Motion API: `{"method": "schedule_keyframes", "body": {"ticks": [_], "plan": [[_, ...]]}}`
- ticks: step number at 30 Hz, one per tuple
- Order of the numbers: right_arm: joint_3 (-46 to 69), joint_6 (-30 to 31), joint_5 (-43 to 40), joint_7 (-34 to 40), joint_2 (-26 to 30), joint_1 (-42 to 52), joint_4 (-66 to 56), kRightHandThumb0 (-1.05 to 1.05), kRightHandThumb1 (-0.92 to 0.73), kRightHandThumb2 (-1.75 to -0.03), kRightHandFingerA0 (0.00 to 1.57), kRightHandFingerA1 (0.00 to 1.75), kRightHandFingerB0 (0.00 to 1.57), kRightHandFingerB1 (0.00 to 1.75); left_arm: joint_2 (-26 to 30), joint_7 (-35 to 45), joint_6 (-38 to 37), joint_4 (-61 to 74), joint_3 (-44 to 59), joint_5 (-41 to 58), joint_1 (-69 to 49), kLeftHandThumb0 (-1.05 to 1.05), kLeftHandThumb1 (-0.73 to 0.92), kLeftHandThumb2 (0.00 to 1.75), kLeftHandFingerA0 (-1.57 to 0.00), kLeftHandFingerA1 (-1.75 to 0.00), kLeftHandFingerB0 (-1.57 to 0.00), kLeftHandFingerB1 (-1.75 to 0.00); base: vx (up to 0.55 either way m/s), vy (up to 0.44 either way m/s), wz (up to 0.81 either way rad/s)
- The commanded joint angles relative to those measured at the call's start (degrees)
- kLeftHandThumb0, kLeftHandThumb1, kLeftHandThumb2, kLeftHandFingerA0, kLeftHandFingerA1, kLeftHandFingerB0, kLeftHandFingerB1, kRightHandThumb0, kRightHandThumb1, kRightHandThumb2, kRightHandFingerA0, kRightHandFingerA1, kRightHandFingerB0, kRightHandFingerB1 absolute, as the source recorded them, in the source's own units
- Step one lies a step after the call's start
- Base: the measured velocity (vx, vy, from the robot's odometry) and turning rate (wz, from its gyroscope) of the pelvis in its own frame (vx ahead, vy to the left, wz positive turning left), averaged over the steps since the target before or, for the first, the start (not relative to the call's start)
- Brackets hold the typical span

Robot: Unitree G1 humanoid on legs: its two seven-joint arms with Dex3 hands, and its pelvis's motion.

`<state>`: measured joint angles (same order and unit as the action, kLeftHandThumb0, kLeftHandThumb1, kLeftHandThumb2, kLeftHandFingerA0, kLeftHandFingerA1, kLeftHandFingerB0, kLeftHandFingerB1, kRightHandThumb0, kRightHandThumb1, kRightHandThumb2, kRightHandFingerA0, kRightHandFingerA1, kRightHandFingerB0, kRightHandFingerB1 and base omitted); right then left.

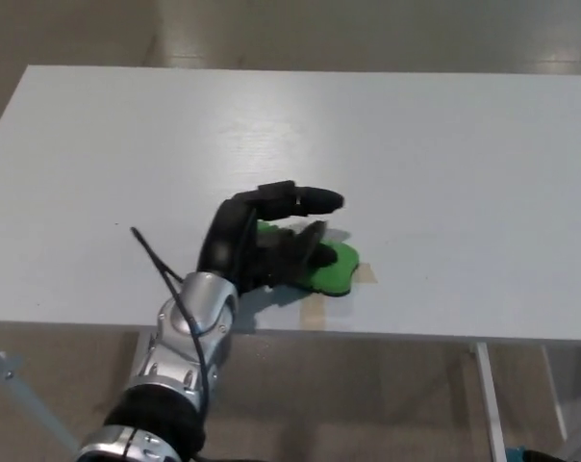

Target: Use the left hand to press on the green eraser and wipe the desk from center to the left and then back to center.

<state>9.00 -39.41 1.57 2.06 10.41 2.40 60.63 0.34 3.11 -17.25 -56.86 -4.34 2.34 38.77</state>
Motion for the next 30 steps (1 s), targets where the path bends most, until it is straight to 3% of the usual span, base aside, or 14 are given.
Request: {"method": "schedule_keyframes", "body": {"ticks": [1, 5, 6, 8, 9, 10, 11, 13, 15, 18, 19, 25, 26, 30], "plan": [[0.2, 0.1, -0.9, -1.1, -0.1, 0.6, -0.5, -0.38, -0.79, -0.64, 0.89, 0.69, 0.63, 0.44, -3.1, -1.5, 6.8, 1.1, -2.9, -4.1, -0.7, -0.31, 0.75, 0.62, -1.06, -0.58, -0.94, -0.49, 0.00, 0.000, 0.00], [0.3, -0.1, -0.8, -1.1, -0.1, 0.6, -0.3, -0.38, -0.79, -0.63, 0.89, 0.69, 0.64, 0.44, -4.3, -1.8, 8.0, 2.5, -3.4, -4.1, -1.2, -0.31, 0.75, 0.63, -1.05, -0.59, -0.93, -0.49, 0.00, 0.000, 0.00], [0.3, 0.0, -0.8, -1.0, -0.2, 0.5, -0.2, -0.38, -0.78, -0.64, 0.89, 0.69, 0.63, 0.44, -4.1, -1.1, 8.6, 3.4, -3.4, -3.9, -1.5, -0.35, 0.62, 0.98, -0.88, -0.70, -0.64, -0.63, 0.00, 0.000, 0.00], [0.4, 0.2, -0.8, -1.0, -0.2, 0.5, 0.0, -0.38, -0.78, -0.64, 0.89, 0.69, 0.63, 0.44, -3.7, -0.4, 9.3, 4.7, -3.4, -3.8, -1.9, -0.35, 0.62, 0.98, -0.88, -0.70, -0.64, -0.63, 0.00, 0.000, 0.00], [0.4, 0.2, -0.8, -1.0, -0.2, 0.4, 0.0, -0.38, -0.78, -0.64, 0.89, 0.69, 0.63, 0.44, -3.3, 1.1, 9.8, 5.3, -3.2, -3.2, -1.9, -0.41, 0.67, 0.60, -0.56, -0.38, -0.37, -0.32, 0.00, 0.000, 0.00], [0.4, 0.3, -0.7, -1.0, -0.2, 0.4, 0.0, -0.38, -0.78, -0.64, 0.89, 0.69, 0.63, 0.44, -3.0, 2.2, 10.2, 5.9, -3.1, -2.7, -1.9, -0.41, 0.67, 0.60, -0.56, -0.38, -0.37, -0.32, 0.00, 0.000, 0.00], [0.4, 0.3, -0.6, -0.8, -0.2, 0.5, 0.0, -0.38, -0.78, -0.64, 0.89, 0.69, 0.63, 0.44, -2.1, 5.8, 11.1, 7.3, -2.6, -1.2, -1.7, -0.52, 0.59, 0.60, -0.08, -0.23, -0.14, -0.31, 0.00, 0.000, 0.00], [0.5, 0.5, -0.7, -0.7, -0.3, 0.6, -0.1, -0.38, -0.78, -0.64, 0.90, 0.69, 0.64, 0.44, -0.4, 11.3, 12.2, 9.8, -2.1, 0.9, -1.3, -0.76, 0.47, 0.78, 0.00, 0.00, -0.10, -0.23, 0.00, 0.000, 0.00], [0.6, 0.8, -0.7, -0.6, -0.3, 0.5, -0.1, -0.38, -0.78, -0.64, 0.89, 0.69, 0.64, 0.44, 2.3, 16.9, 14.2, 14.3, -1.8, 2.9, -0.4, -0.73, 0.53, 0.59, 0.00, -0.02, -0.01, -0.29, 0.00, 0.000, 0.00], [0.4, 0.9, -0.2, 0.1, -0.3, 0.6, -0.3, -0.38, -0.78, -0.64, 0.89, 0.69, 0.64, 0.44, 4.9, 20.7, 17.0, 20.5, -1.4, 4.8, 0.1, -0.77, 0.54, 0.58, 0.00, -0.03, -0.01, -0.28, 0.00, 0.000, 0.00], [0.3, 0.9, -0.1, 0.1, -0.3, 0.5, -0.2, -0.38, -0.78, -0.64, 0.89, 0.70, 0.63, 0.44, 6.7, 22.8, 18.3, 24.9, -1.0, 6.2, 0.1, -0.80, 0.43, 0.78, 0.00, -0.01, -0.05, -0.27, 0.00, 0.000, 0.00], [0.3, 1.0, 0.0, 0.1, -0.1, 0.3, 0.2, -0.38, -0.79, -0.64, 0.89, 0.70, 0.63, 0.44, 14.2, 29.9, 25.5, 41.7, 0.8, 12.9, -0.1, -0.86, 0.53, 0.60, 0.00, -0.06, -0.01, -0.28, 0.00, 0.000, 0.00], [0.1, 0.9, 0.3, 0.1, 0.0, 0.5, 0.3, -0.38, -0.79, -0.64, 0.89, 0.70, 0.63, 0.44, 16.8, 31.4, 27.3, 46.5, 1.7, 15.1, -0.6, -0.77, 0.44, 0.86, 0.00, 0.00, -0.01, -0.26, 0.00, 0.000, 0.00], [0.3, 0.4, -0.2, -0.9, 0.2, 0.9, 0.7, -0.38, -0.79, -0.63, 0.89, 0.70, 0.64, 0.44, 22.6, 34.6, 28.6, 56.6, 4.9, 20.4, -2.9, -0.81, 0.47, 0.87, 0.00, 0.00, -0.01, -0.26, 0.00, 0.000, 0.00]]}}
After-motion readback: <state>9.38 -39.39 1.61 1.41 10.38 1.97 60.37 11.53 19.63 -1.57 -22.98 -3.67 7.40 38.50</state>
